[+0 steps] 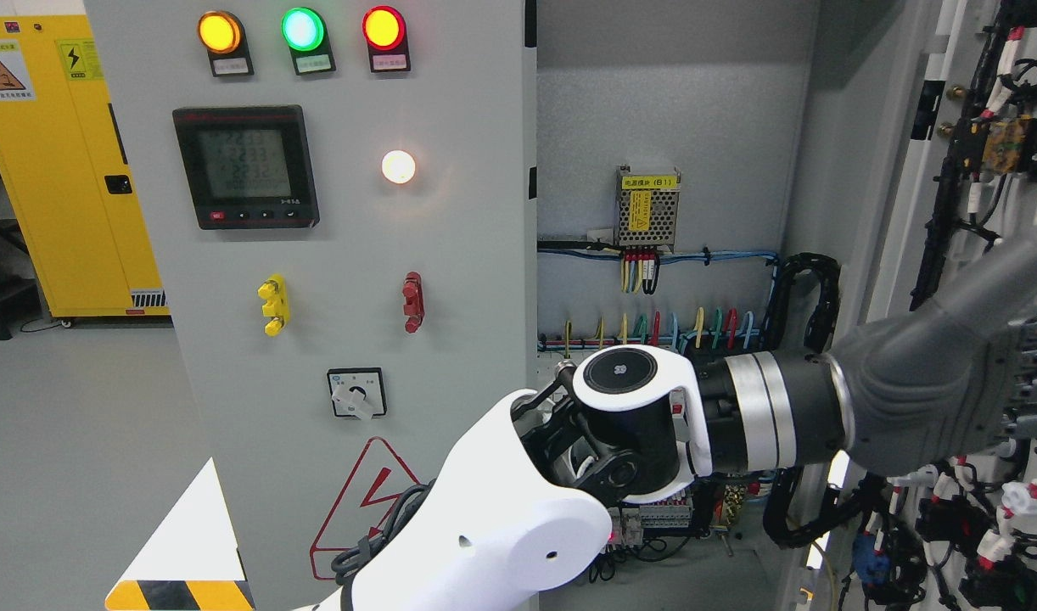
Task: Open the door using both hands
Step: 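Push the push-button door farther open with the left hand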
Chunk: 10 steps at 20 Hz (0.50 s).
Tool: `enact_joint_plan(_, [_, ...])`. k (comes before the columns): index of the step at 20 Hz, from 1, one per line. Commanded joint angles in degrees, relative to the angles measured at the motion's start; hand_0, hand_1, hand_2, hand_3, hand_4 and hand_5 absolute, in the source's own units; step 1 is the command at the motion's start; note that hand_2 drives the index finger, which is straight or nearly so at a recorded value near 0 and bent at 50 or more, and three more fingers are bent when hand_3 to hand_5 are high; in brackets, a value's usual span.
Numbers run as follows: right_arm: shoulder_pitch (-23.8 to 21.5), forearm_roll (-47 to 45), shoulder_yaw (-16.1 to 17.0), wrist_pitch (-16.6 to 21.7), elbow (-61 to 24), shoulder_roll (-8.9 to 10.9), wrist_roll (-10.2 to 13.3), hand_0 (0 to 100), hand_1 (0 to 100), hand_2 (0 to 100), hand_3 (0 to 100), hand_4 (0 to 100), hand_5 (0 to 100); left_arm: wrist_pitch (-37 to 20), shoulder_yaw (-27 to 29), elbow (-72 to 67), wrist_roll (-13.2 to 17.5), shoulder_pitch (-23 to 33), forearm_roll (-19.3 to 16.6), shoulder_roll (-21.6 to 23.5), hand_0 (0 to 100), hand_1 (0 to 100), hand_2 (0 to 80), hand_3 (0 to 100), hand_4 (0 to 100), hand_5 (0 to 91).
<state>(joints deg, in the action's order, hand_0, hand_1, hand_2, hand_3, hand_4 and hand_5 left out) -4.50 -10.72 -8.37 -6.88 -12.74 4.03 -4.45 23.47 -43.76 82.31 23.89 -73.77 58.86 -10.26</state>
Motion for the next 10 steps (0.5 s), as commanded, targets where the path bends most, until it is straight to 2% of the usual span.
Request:
enact_joint_plan(1, [0.02, 0.00, 0.02, 0.03, 0.00, -0.07, -0.04, 22, 1, 0, 0, 0, 0, -1.06, -6.59, -0.74, -0.34, -1.02, 1.86, -0.29, 0, 0, 0.0, 0, 0, 0.0])
enact_joint_plan(5, [-0.07, 0.00, 0.02, 0.03, 0.00, -0.07, 0.05, 22, 1, 0, 0, 0, 0, -1.85, -8.00, -0.83, -2.01, -1.46, 2.84, -0.37, 0, 0, 0.0, 0, 0, 0.0])
enact_joint_plan(10, [0.02, 0.00, 0.02, 0.03, 0.00, -0.07, 0.05, 22, 1, 0, 0, 0, 0, -2.21, -8.09, -1.01, -2.27, -1.55, 2.66, -0.29, 0, 0, 0.0, 0, 0, 0.0])
